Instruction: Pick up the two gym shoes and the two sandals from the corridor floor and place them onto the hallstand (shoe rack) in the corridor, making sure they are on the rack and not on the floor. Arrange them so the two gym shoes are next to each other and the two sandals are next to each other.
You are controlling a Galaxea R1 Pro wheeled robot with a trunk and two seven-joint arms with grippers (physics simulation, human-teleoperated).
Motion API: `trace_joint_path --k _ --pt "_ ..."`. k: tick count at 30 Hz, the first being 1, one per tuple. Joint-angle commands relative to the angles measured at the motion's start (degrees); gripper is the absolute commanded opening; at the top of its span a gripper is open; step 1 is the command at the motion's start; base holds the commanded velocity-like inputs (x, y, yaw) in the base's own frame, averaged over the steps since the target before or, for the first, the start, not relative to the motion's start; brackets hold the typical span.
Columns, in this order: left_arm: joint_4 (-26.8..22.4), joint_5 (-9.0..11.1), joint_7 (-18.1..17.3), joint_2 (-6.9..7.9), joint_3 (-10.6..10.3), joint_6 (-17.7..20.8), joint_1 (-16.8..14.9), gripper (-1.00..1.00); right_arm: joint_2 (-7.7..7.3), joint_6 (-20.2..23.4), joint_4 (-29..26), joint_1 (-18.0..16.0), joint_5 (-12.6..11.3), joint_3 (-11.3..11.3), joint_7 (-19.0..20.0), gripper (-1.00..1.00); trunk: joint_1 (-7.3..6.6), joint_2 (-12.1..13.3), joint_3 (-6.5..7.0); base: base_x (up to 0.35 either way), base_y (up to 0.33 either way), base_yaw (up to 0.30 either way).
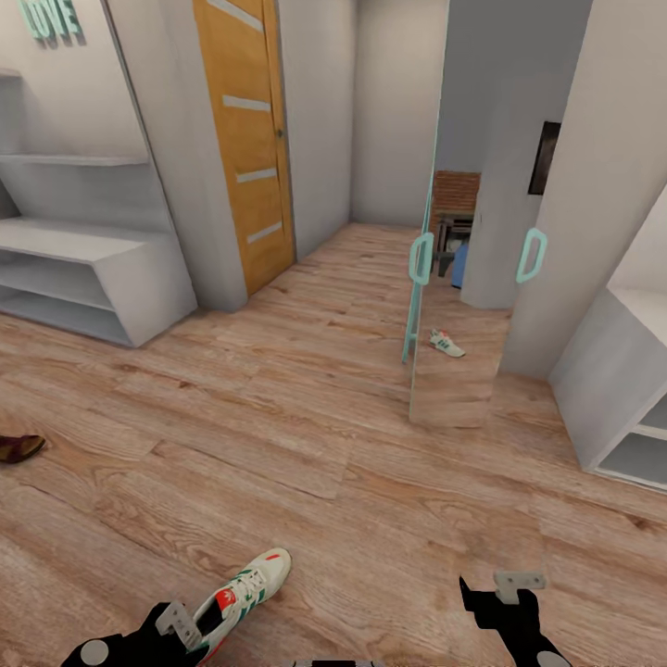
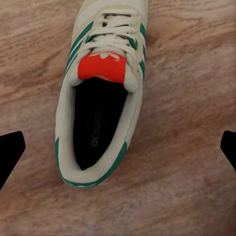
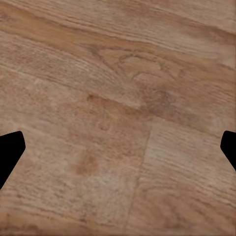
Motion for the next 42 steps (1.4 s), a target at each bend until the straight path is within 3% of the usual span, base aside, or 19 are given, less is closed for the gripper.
trace_joint_path --k 1,9,14,18,22,30,42 --pt "-0.02 -0.39 0.00 0.03 -0.05 -0.32 -0.06 1.00 0.01 0.34 -0.13 -0.01 0.27 -0.02 0.03 1.00 0.21 -0.44 -0.27 0.000 0.000 0.000" --pt "-0.03 -0.55 0.00 0.06 -0.04 -0.32 -0.33 1.00 0.02 0.54 -1.19 -0.06 0.26 0.24 0.11 1.00 0.21 -0.44 -0.37 0.000 0.000 0.000" --pt "-0.14 -0.57 -0.01 0.35 0.01 -0.32 -0.34 1.00 -0.05 2.41 -6.27 -0.19 0.28 1.12 0.05 1.00 0.21 -0.44 -0.38 0.000 0.000 0.000" --pt "-0.22 -0.66 -0.06 0.74 0.00 -0.32 -0.31 1.00 -0.07 8.95 -12.37 -0.24 0.27 1.39 0.08 1.00 0.21 -0.44 -0.38 0.000 0.000 0.000" --pt "-0.43 -2.34 -0.14 0.91 0.00 -0.30 -0.36 1.00 -0.08 17.11 -19.00 -0.41 0.16 1.49 0.11 1.00 0.21 -0.44 -0.39 0.000 0.000 0.000" --pt "-2.63 -4.60 -0.24 1.03 0.04 -0.19 -0.41 1.00 -0.08 21.28 -23.79 -0.58 -0.03 1.55 1.08 1.00 0.42 -0.54 -2.16 0.000 0.000 0.000" --pt "-3.32 -4.95 -0.26 1.03 0.05 -0.26 -0.39 1.00 -0.04 21.69 -23.91 -0.57 0.03 1.66 4.58 1.00 0.73 -0.70 -4.82 0.000 0.000 0.000"
